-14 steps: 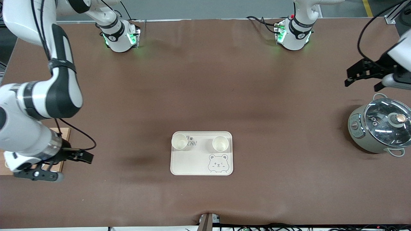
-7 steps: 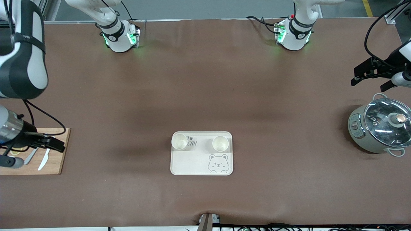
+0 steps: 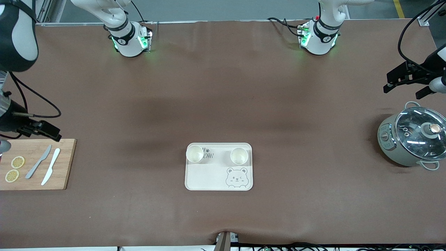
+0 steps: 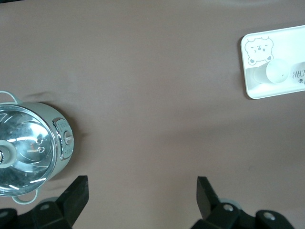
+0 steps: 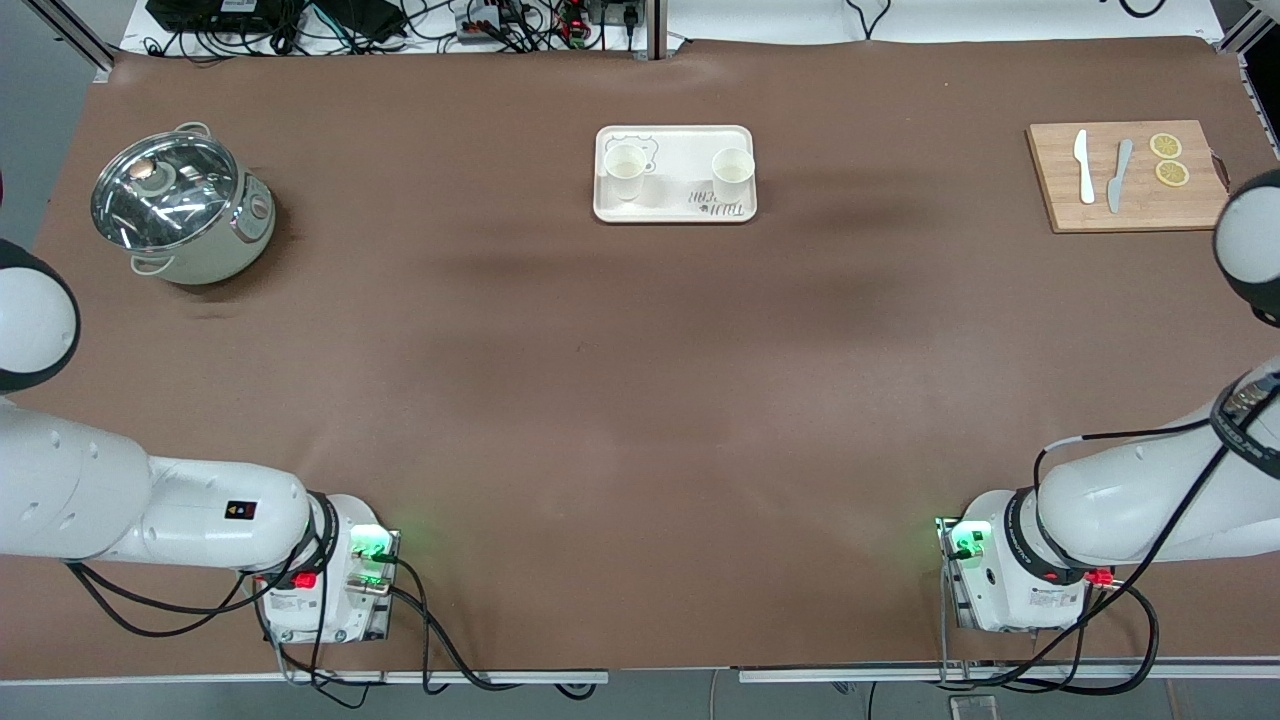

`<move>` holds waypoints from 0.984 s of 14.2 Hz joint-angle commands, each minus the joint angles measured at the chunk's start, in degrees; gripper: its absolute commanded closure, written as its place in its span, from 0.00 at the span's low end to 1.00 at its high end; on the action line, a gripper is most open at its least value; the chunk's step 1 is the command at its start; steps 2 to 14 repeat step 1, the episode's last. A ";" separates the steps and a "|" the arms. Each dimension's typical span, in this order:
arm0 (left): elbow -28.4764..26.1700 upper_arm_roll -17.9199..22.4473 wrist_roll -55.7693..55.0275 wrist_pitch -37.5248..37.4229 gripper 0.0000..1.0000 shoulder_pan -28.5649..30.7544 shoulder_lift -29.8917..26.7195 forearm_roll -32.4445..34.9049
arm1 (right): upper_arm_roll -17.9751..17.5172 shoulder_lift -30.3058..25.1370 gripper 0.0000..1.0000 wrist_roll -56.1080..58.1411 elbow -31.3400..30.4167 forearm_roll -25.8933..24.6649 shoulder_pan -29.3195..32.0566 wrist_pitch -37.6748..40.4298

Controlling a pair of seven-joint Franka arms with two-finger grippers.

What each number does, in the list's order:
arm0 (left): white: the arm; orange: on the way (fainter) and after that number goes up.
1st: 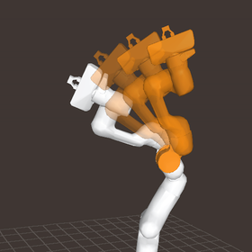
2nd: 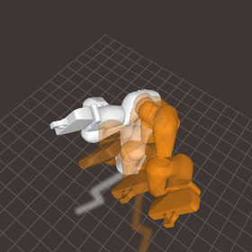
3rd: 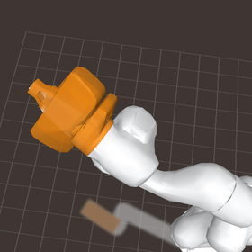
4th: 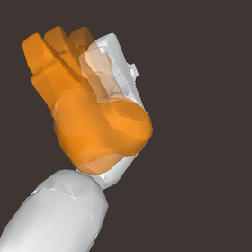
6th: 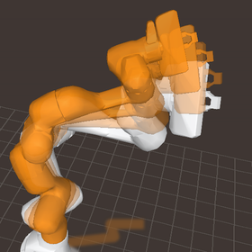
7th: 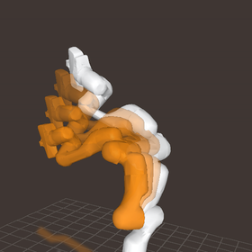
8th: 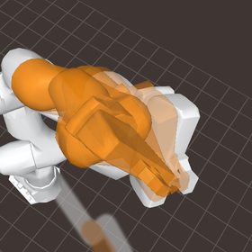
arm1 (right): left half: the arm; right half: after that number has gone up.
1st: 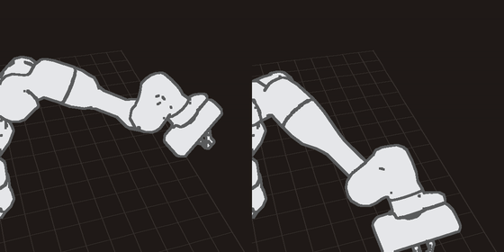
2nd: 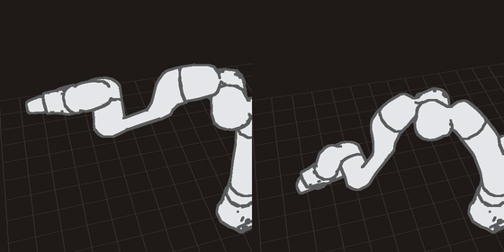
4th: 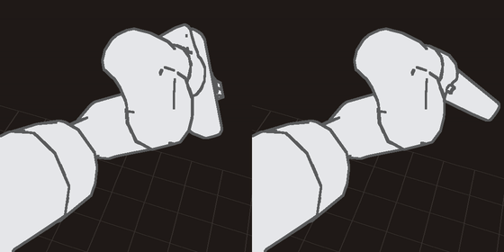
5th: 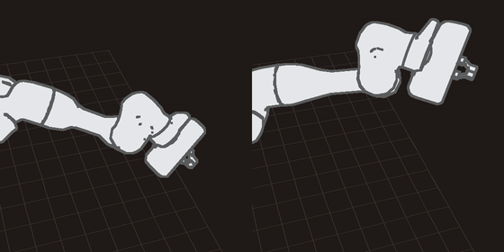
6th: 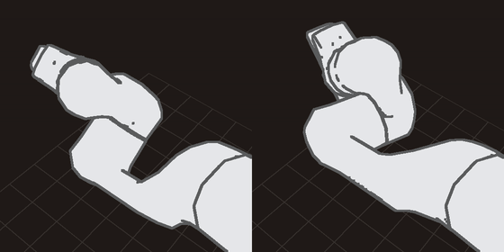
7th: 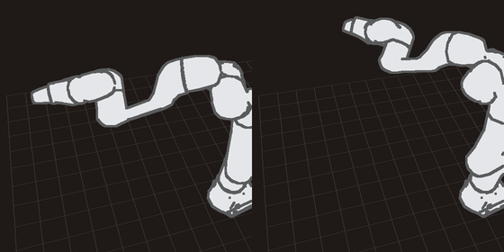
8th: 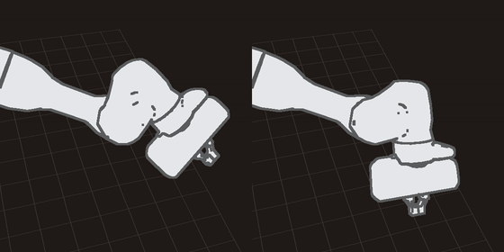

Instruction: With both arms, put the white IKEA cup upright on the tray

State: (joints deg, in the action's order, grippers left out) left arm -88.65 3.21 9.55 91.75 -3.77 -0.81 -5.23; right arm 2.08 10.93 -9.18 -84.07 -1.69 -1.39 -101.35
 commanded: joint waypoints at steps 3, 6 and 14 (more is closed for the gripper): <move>1.11 0.21 1.26 -1.14 0.00 0.26 0.38 -0.75 | -0.76 -6.70 0.00 2.32 -7.50 0.73 1.56 -0.78; 1.11 0.21 1.26 -1.14 0.00 0.26 0.38 -0.75 | -0.76 -6.70 0.00 2.32 -7.50 0.73 1.56 -0.78; 1.11 0.21 1.26 -1.14 0.00 0.26 0.38 -0.75 | -0.76 -6.70 0.00 2.32 -7.50 0.73 1.56 -0.78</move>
